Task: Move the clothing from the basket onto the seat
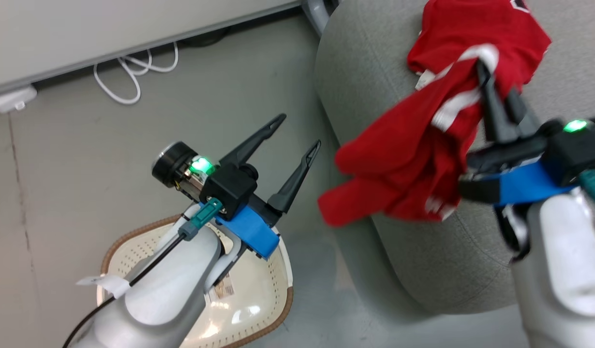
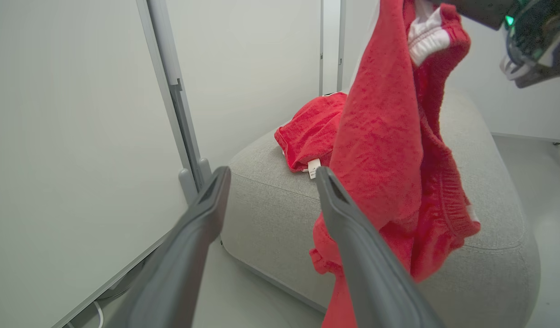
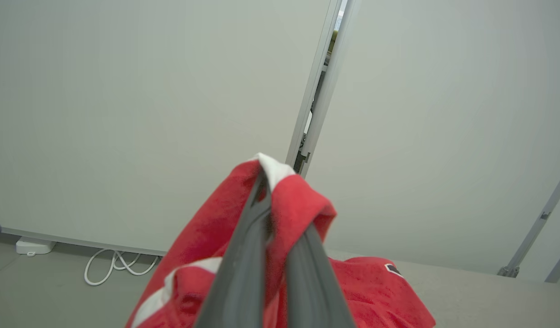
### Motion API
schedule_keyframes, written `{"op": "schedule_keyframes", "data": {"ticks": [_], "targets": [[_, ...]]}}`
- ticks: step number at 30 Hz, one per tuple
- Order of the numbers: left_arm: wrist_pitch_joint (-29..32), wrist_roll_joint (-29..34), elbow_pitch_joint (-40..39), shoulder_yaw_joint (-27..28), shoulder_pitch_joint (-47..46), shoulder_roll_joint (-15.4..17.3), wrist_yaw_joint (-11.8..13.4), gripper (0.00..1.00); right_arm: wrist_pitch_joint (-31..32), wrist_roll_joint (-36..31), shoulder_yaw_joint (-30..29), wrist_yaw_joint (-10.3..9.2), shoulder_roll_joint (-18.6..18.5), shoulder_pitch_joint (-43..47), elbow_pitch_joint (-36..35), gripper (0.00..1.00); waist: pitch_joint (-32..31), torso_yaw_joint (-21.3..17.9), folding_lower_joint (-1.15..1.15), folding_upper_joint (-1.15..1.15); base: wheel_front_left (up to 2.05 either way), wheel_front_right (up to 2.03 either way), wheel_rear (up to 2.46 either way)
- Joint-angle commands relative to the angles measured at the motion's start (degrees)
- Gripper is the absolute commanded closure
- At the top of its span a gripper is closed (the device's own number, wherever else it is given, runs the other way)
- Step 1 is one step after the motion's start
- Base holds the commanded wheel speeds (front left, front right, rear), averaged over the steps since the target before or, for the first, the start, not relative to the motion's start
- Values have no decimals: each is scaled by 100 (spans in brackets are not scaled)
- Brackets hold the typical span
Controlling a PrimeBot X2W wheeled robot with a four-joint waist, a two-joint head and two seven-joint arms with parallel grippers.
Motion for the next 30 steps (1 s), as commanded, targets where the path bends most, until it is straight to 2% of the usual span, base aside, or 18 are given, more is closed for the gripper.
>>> {"op": "schedule_keyframes", "data": {"ticks": [1,3,4,7,9,10,12,13,14,15,18,22,30], "targets": [[-28,59,-54,34,-165,72,-5,0,-4,83,-142,1,-92,-411,-129,100,345,148,0,0,0,0,0],[-27,63,-73,22,-219,86,-5,0,-4,117,-250,1,-156,-610,-176,100,476,189,0,0,0,0,0],[-26,91,-118,14,-340,135,-5,0,-4,127,-418,1,-305,-1098,-265,100,744,251,0,0,0,0,0],[-22,118,-173,-5,-523,200,-5,0,-4,191,-809,1,-555,-1836,-311,100,1152,338,0,0,0,0,0],[-17,138,-231,-27,-643,205,-5,0,-4,147,-1116,1,-793,-2297,-322,100,1420,404,0,0,0,0,0],[-17,138,-231,-27,-643,205,-5,0,-4,147,-1116,1,-793,-2297,-322,100,1420,404,0,0,0,0,0],[-10,155,-280,-49,-793,272,-5,0,-4,131,-1544,1,-1223,-2961,-304,100,1766,476,0,0,0,0,0],[-10,155,-280,-49,-793,272,-5,0,-4,131,-1544,1,-1223,-2961,-304,100,1766,476,0,0,0,0,0],[-8,178,-313,-60,-877,309,-5,0,-3,171,-1840,1,-1560,-3293,-150,100,1963,505,0,0,0,0,0],[-9,190,-343,-63,-927,319,-5,0,-3,204,-1968,1,-1723,-3448,-68,100,2067,516,0,0,0,0,0],[-12,196,-374,-69,-1001,374,-5,0,-3,201,-2303,1,-2064,-3679,324,100,2288,534,0,0,0,0,0],[-16,194,-407,-78,-1047,411,-5,0,-3,224,-2526,1,-2144,-3569,688,100,2451,539,0,0,0,0,0],[-22,199,-426,-157,-1189,430,-5,0,-3,172,-2900,1,-1662,-2845,1568,100,2663,614,0,0,0,0,0]]}}
